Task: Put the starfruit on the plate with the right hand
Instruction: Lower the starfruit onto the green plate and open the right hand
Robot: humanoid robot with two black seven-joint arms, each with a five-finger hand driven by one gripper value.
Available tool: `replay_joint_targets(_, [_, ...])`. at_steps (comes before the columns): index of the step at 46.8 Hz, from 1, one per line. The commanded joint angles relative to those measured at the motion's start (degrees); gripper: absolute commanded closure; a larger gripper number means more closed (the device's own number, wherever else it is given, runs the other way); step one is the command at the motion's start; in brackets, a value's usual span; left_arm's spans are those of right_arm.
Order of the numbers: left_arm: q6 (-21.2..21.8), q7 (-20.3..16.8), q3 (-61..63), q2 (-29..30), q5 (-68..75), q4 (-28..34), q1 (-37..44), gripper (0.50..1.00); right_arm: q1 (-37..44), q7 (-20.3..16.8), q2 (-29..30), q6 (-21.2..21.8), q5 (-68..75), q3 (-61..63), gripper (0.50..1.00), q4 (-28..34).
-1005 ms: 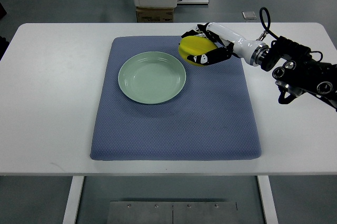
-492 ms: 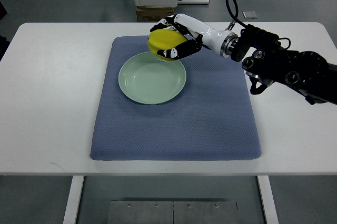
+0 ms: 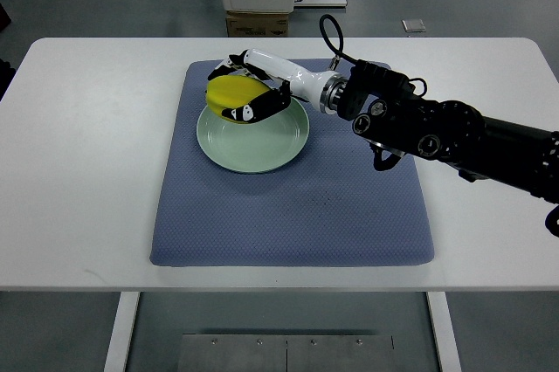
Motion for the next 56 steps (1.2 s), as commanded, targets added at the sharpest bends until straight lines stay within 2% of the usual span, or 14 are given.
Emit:
replay_joint_targets(1, [-0.1,0.0,0.0,0.0,0.0,0.0,0.1,0.5,-0.3,-1.7,0.0,0.0,0.0,0.0,1.0,-0.7])
replay_joint_targets(11, [0.0,0.0,0.0,0.0,0.0,0.0,0.1,0.5,-1.6,-5.3,0.0,0.4,0.0,0.0,1.0,-1.5])
replay_joint_targets(28, [0.0,0.0,0.0,0.0,0.0,0.0,0.0,0.5,-2.5,-6.0,0.0,0.6,-0.1,-0.7,1.0,-1.5])
replay_joint_targets(36, [0.0,0.0,0.0,0.0,0.0,0.0,0.1,0.5,-3.5,-8.7,0.0,0.6,-0.1,-0.7,1.0,-1.5])
replay_joint_targets(44, [0.0,0.0,0.0,0.0,0.0,0.0,0.0,0.5,-3.9,-9.9,0.0,0.5,-0.1,-0.7,1.0,-1.5])
replay_joint_targets(47, [0.0,0.0,0.0,0.0,0.0,0.0,0.0,0.5,-4.2,-10.3,0.0,0.5,-0.1,-0.7,0.955,-1.5])
replay_joint_targets(56, [0.0,0.0,0.0,0.0,0.0,0.0,0.1,0.5,-4.4,-10.8,0.0,0.5,-0.1,-0.6,0.754,-1.5])
